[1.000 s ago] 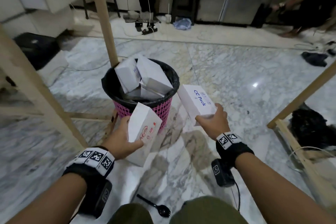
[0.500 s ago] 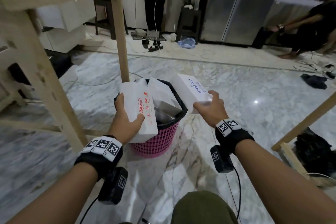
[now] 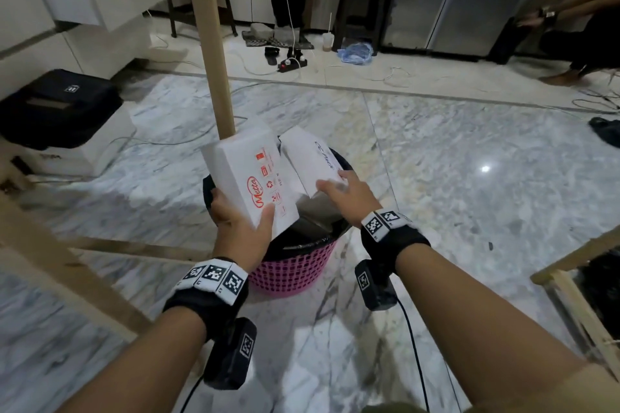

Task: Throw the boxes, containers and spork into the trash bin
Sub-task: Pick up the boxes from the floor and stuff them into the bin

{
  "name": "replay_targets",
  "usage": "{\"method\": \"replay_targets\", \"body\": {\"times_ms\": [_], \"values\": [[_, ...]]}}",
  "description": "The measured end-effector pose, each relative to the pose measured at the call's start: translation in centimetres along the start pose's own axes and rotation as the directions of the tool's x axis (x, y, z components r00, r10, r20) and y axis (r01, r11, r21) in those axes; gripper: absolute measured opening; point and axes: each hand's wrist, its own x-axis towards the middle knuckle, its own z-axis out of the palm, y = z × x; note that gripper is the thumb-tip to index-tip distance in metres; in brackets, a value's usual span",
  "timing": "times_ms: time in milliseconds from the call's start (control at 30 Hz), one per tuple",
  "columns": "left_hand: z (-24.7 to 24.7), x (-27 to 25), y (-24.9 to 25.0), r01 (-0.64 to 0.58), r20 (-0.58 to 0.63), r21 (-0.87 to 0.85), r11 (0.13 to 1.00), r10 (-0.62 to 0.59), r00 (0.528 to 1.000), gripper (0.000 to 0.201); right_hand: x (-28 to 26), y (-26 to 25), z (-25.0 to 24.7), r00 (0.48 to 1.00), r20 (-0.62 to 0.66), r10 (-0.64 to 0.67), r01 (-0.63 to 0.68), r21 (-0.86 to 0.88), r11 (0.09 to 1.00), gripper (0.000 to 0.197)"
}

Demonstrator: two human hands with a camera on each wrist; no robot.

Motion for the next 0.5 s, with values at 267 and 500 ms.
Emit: {"method": "replay_targets", "body": {"times_ms": [267,500], "values": [[-0.7,0.3,-0.4,0.111,0.138,0.063,0.992,-0.119,0.983,0.078,0.3,0.3,-0.9,0.999,-0.043,0.000,-0.005,-0.105,0.994,0.090],[-1.6,-0.3,-0.1,-0.084,0.135,0.181,0.980,0.060,0.989,0.067,-1.1,0.2,-1.7,0.995,-0.070,-0.066,0.058,-0.105,0.993,0.081]]}}
